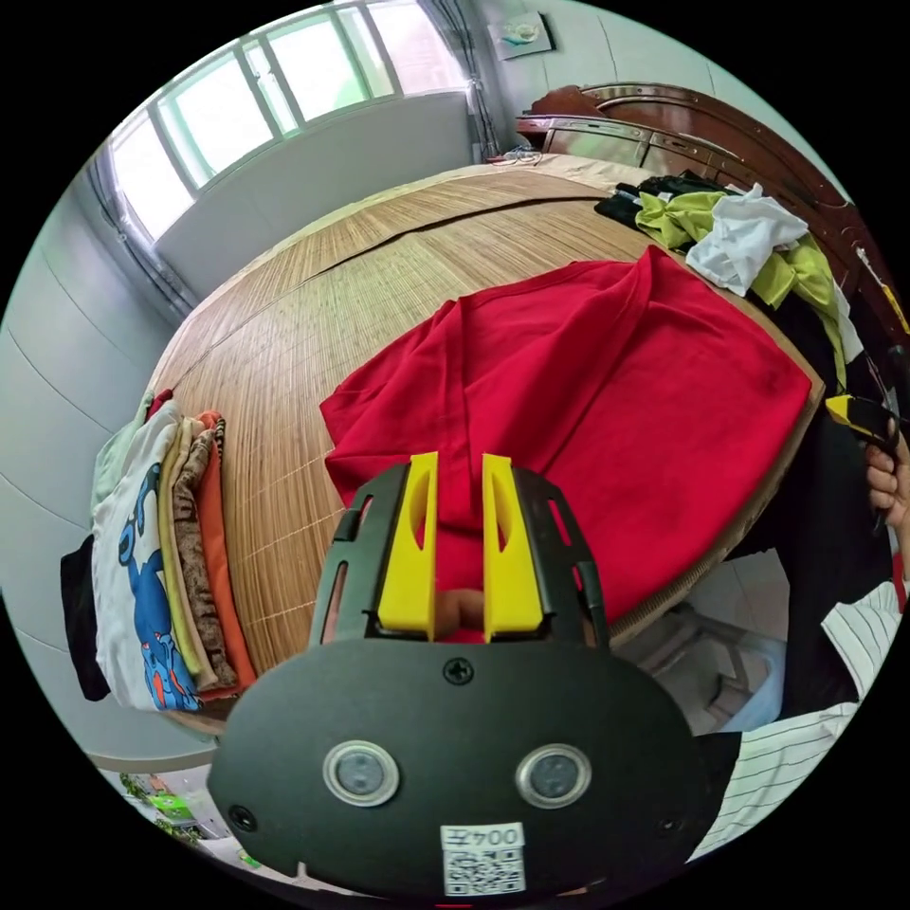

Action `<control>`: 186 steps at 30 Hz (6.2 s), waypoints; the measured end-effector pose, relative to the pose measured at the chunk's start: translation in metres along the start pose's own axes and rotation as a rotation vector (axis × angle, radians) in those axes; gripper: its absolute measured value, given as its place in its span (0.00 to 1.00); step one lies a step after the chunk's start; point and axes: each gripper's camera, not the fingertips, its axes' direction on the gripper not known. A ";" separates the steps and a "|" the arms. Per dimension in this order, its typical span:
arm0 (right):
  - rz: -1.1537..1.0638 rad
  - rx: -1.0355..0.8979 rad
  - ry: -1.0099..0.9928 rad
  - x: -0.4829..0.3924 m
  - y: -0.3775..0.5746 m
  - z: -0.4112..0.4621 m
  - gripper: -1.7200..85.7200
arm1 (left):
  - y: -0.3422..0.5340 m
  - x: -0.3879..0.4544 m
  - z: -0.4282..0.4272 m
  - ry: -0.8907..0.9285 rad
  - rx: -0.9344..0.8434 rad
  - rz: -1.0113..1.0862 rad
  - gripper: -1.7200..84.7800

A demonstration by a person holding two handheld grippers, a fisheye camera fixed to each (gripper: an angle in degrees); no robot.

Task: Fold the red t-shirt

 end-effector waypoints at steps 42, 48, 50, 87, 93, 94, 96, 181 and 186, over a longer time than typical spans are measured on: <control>0.081 0.029 -0.248 0.030 -0.041 0.030 0.01 | -0.138 -0.242 0.057 0.684 -0.160 -0.389 0.04; 0.099 0.026 -0.260 0.031 -0.043 0.037 0.01 | -0.170 -0.241 0.062 0.571 -0.254 -0.190 0.04; 0.103 0.022 -0.267 0.031 -0.044 0.041 0.01 | -0.176 -0.230 0.067 0.522 -0.309 -0.099 0.05; 0.078 0.011 0.250 0.049 -0.125 0.085 0.01 | -0.131 -0.254 0.128 0.501 -0.321 -0.206 0.04; 0.096 0.013 0.225 0.058 -0.126 0.082 0.01 | -0.117 -0.268 0.121 0.562 -0.289 -0.227 0.04; 0.097 0.013 0.224 0.059 -0.126 0.081 0.01 | -0.114 -0.271 0.121 0.574 -0.283 -0.242 0.04; 0.097 0.013 0.225 0.061 -0.126 0.080 0.01 | -0.109 -0.276 0.122 0.587 -0.280 -0.261 0.03; -0.971 -0.656 0.356 -0.168 -0.317 0.414 0.13 | 0.066 -0.153 0.066 0.298 0.014 -0.507 0.05; -1.061 -0.720 0.423 -0.171 -0.311 0.439 0.03 | 0.068 -0.149 0.064 0.282 0.014 -0.499 0.05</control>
